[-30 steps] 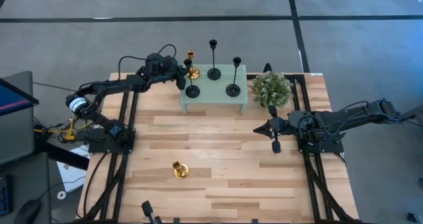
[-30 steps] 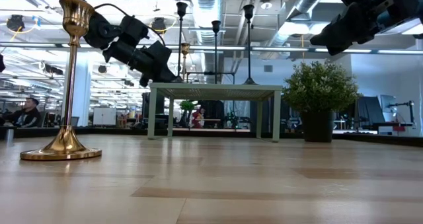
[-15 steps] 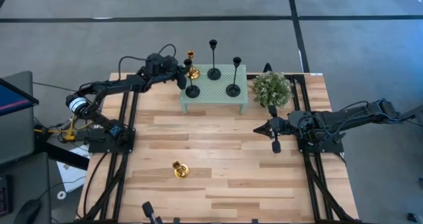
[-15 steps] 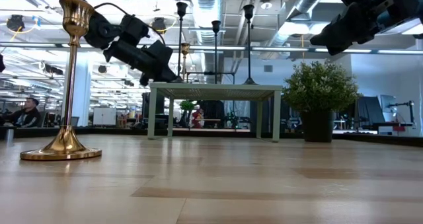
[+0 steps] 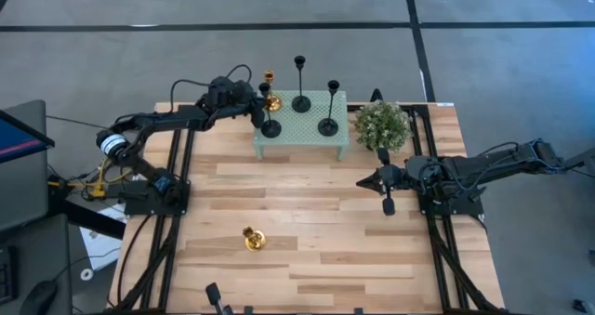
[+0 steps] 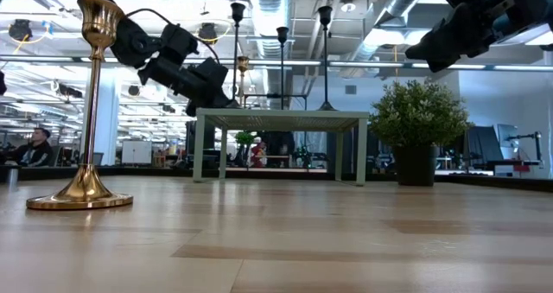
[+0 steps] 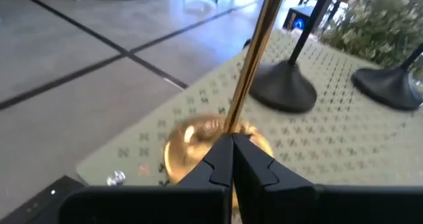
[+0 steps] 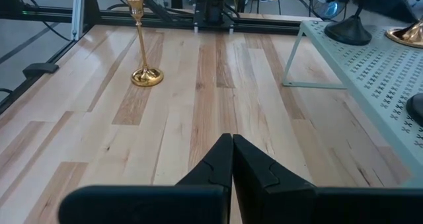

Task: Pick & Place candle stick holders
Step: Put the top gold candle holder on the shelf, then put the gold candle holder on the shelf

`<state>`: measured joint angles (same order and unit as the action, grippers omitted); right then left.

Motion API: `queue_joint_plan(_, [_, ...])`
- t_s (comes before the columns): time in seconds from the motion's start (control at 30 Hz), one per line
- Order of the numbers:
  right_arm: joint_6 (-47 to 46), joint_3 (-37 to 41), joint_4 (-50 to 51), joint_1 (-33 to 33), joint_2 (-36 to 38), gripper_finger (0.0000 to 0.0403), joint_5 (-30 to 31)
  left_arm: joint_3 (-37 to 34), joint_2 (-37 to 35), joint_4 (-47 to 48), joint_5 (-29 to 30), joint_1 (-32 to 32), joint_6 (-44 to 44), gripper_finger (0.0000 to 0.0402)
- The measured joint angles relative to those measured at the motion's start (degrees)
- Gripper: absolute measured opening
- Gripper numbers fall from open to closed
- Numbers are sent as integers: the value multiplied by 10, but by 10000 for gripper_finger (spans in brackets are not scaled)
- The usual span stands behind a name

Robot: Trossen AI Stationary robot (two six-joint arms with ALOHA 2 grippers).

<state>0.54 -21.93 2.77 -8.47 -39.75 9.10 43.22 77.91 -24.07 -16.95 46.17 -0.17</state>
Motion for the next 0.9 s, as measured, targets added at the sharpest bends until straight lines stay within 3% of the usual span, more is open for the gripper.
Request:
queue_joint_plan(0.57, [0, 0, 1, 0, 0, 0, 0, 30, 29, -6, -32, -6, -1, 1])
queue_joint_plan(0.73, [0, 0, 2, 0, 0, 0, 0, 30, 26, -1, -10, 0, -1, 1])
queue_joint_plan(0.9, [-1, 0, 2, 0, 0, 0, 0, 30, -24, 77, 24, 11, 26, 1])
